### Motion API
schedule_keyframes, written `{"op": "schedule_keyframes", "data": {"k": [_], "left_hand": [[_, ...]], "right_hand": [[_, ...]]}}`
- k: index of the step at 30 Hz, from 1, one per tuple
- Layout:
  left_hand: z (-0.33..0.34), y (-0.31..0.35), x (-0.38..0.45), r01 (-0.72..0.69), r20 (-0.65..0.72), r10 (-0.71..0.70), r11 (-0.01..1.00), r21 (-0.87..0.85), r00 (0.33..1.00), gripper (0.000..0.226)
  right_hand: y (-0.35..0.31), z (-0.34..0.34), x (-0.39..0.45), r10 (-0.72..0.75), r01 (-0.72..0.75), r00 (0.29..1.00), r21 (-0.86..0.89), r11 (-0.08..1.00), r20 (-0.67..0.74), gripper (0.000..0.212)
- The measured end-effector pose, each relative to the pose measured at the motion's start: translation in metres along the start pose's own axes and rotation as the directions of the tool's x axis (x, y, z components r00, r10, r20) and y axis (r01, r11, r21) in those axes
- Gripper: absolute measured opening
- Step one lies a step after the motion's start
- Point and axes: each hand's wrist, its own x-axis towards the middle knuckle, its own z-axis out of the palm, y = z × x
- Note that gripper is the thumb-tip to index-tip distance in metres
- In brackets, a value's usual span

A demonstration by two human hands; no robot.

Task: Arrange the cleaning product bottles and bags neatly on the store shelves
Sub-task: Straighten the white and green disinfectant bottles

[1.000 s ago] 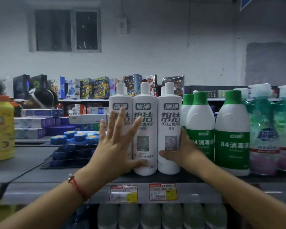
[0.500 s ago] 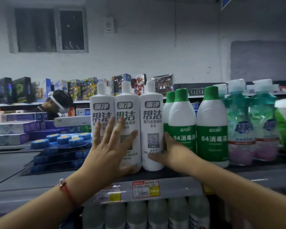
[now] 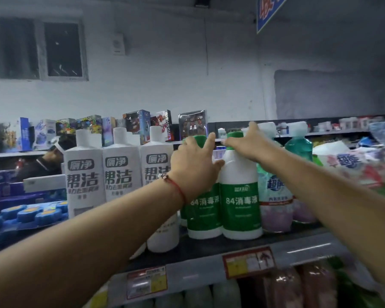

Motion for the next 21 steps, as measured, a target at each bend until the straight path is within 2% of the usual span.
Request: {"op": "schedule_keyframes", "data": {"k": [2, 4, 6, 11, 15, 21], "left_hand": [[0.009, 0.004, 0.008, 0.047, 0.071, -0.045, 0.998, -0.039, 0.996, 0.065], [0.015, 0.004, 0.007, 0.054, 0.095, -0.048, 0.997, -0.055, 0.994, 0.054], [0.016, 0.000, 0.006, 0.059, 0.093, -0.054, 0.997, -0.047, 0.994, 0.048], [0.009, -0.002, 0.004, 0.054, 0.069, -0.047, 0.994, -0.095, 0.996, 0.049], [0.009, -0.002, 0.004, 0.049, 0.040, -0.046, 0.997, -0.065, 0.998, 0.052], [0.003, -0.006, 0.014, 0.036, 0.047, -0.033, 0.998, -0.047, 0.998, 0.046]], "right_hand": [[0.015, 0.008, 0.007, -0.011, 0.012, 0.998, -0.011, 1.000, 0.058, 0.077], [0.024, 0.011, 0.008, -0.071, 0.076, 0.994, -0.065, 0.995, 0.079, 0.047], [0.028, 0.009, 0.005, -0.118, 0.120, 0.988, -0.011, 0.993, 0.102, 0.035], [0.031, -0.002, 0.003, -0.130, 0.117, 0.975, 0.080, 0.990, 0.178, 0.037], [0.033, -0.002, 0.008, -0.128, 0.091, 0.965, 0.169, 0.981, 0.227, 0.036], [0.037, 0.003, 0.017, -0.099, 0.043, 0.968, 0.236, 0.971, 0.230, 0.050]]}}
